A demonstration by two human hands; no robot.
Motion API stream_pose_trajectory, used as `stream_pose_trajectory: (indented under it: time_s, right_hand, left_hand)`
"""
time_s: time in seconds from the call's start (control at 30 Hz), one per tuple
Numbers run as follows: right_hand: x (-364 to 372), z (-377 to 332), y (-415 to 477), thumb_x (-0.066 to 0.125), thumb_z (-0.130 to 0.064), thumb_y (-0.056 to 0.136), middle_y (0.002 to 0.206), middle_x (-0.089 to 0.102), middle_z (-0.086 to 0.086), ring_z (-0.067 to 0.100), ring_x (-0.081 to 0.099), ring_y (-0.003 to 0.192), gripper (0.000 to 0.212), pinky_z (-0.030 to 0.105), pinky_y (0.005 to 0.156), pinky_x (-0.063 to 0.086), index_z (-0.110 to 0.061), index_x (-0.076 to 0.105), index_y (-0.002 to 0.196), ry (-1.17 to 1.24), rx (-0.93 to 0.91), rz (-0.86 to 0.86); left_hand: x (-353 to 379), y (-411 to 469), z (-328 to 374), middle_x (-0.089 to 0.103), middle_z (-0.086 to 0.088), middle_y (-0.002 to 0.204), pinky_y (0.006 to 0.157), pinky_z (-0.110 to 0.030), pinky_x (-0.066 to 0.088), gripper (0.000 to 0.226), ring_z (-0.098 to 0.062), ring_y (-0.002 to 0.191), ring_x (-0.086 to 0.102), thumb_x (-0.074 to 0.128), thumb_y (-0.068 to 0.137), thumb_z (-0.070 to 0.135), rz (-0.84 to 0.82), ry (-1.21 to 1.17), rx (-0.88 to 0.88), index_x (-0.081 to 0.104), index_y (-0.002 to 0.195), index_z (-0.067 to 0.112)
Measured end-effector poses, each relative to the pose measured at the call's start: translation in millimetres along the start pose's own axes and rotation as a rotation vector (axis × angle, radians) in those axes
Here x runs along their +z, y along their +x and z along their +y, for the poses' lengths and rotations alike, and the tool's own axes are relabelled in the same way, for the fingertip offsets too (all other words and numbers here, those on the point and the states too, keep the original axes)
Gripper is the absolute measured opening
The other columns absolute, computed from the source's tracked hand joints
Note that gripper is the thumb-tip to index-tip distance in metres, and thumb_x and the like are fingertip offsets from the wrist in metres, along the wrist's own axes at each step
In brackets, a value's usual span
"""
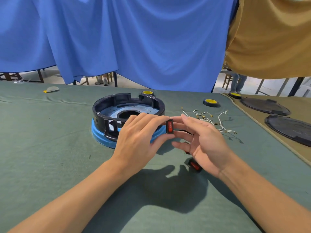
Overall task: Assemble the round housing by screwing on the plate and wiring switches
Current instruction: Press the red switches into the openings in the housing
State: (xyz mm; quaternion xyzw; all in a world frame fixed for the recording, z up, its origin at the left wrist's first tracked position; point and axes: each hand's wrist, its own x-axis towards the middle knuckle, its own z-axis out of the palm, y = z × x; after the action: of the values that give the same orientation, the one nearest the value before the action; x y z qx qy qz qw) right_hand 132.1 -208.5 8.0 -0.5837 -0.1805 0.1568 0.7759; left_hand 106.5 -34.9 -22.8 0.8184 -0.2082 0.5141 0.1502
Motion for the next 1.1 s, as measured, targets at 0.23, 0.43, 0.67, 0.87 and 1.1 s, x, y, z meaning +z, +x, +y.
stream_pose_trajectory:
  time_s: [0.23,0.43,0.67,0.87,1.1]
  right_hand:
    - [1.9,5.2,-1.6,0.073,-0.018,0.071,0.104,0.073,0.011,0.018,0.070,0.089,0.031,0.030,0.070,0.057,-0.012,0.074,0.101,-0.018,-0.083,-0.008]
    - [12.3,18.7,7.7,0.070,0.006,0.081,0.083,0.075,0.011,0.030,0.072,0.083,0.016,0.035,0.072,0.060,-0.004,0.069,0.092,-0.130,-0.202,0.186]
    - [16.7,27.2,5.4,0.062,0.003,0.089,0.098,0.070,0.008,0.011,0.072,0.083,0.025,0.020,0.068,0.058,-0.004,0.066,0.112,-0.436,-0.254,0.220]
    - [28.9,30.9,2.9,0.070,-0.006,0.085,0.087,0.073,-0.007,0.009,0.071,0.079,0.019,0.022,0.068,0.059,-0.015,0.070,0.102,-0.701,-0.395,0.216]
    - [40.0,34.6,8.6,0.072,-0.020,0.085,0.076,0.061,-0.027,-0.004,0.063,0.083,0.017,0.033,0.084,0.054,-0.019,0.071,0.102,-0.954,-0.571,0.306]
  left_hand:
    - [-2.3,-0.3,1.1,0.072,-0.003,0.096,0.077,-0.038,0.051,0.034,-0.022,0.087,0.064,0.071,0.087,0.032,-0.008,0.007,0.007,0.072,0.107,0.004]
    - [-12.1,7.0,-11.9,0.070,0.000,0.115,0.090,-0.032,0.043,0.049,-0.019,0.107,0.059,0.069,0.087,0.046,-0.153,0.050,0.103,0.067,0.120,0.010]
    - [-46.3,2.2,-75.8,0.074,0.008,0.099,0.093,-0.032,0.030,0.050,-0.019,0.098,0.067,0.044,0.086,0.058,-0.319,0.244,-0.103,0.076,0.098,0.021]
    - [-36.8,-2.8,-69.9,0.076,-0.001,0.078,0.076,-0.029,0.038,0.041,-0.029,0.075,0.068,0.059,0.083,0.048,-0.298,0.135,-0.264,0.079,0.097,0.015]
    - [-19.5,-4.8,-46.4,0.074,0.003,0.075,0.068,-0.031,0.040,0.033,-0.024,0.069,0.067,0.060,0.088,0.044,-0.246,0.230,-0.189,0.077,0.093,0.016]
